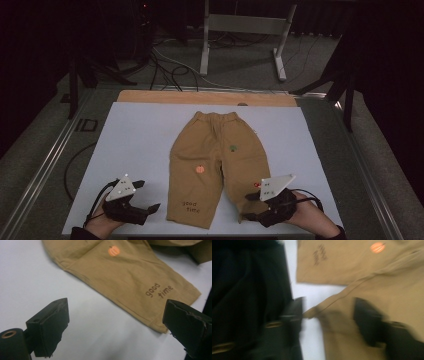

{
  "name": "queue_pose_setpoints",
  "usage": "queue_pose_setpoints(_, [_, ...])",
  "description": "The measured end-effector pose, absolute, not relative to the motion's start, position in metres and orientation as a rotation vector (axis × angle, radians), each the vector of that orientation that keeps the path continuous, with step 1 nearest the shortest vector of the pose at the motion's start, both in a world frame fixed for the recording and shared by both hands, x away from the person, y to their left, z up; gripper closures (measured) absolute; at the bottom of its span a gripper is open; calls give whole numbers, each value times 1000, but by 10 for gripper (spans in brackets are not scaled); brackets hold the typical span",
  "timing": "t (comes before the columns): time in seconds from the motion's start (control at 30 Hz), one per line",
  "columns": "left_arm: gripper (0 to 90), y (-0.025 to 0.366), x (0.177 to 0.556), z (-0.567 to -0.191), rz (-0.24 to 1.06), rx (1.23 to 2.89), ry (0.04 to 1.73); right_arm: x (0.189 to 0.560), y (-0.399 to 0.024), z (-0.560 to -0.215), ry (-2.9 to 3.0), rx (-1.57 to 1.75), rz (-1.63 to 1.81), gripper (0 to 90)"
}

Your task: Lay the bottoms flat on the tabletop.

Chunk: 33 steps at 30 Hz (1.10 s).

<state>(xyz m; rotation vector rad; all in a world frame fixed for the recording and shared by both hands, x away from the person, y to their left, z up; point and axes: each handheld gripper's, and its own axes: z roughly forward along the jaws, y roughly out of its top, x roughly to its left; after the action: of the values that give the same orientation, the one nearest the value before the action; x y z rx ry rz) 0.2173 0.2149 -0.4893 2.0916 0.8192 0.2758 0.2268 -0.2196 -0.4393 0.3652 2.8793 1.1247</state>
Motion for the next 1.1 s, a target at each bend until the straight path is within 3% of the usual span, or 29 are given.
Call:
queue_pose_setpoints(0.07, [71, 214, 217, -489, 271, 2095, 814, 230, -223, -440, 2845, 401, 1172, 350])
queue_pose_setpoints(0.1, [57, 212, 217, -489, 256, 2095, 801, 236, -229, -443, 2828, 455, 1223, 197])
queue_pose_setpoints(0.13, [47, 210, 216, -488, 246, 2093, 798, 237, -230, -445, 2821, 454, 1237, 163])
queue_pose_setpoints(0.27, [40, 207, 214, -487, 245, 2096, 777, 238, -236, -452, 2798, 534, 1238, 179])
queue_pose_setpoints(0.33, [41, 207, 214, -486, 245, 2088, 773, 237, -244, -462, 2824, 536, 1276, 268])
queue_pose_setpoints(0.4, [41, 207, 214, -487, 246, 2093, 775, 237, -248, -471, 2870, 484, 1235, 424])
queue_pose_setpoints(0.5, [42, 210, 215, -486, 250, 2085, 783, 232, -255, -485, 2922, 363, 1110, 519])
queue_pose_setpoints(0.67, [44, 210, 215, -486, 250, 2083, 783, 228, -262, -502, 2981, 308, 1006, 566])
queue_pose_setpoints(0.87, [45, 211, 216, -486, 258, 2079, 787, 229, -263, -504, 2935, 291, 933, 864])
queue_pose_setpoints(1.1, [48, 211, 216, -486, 253, 2082, 786, 228, -275, -490, 3001, 265, 967, 895])
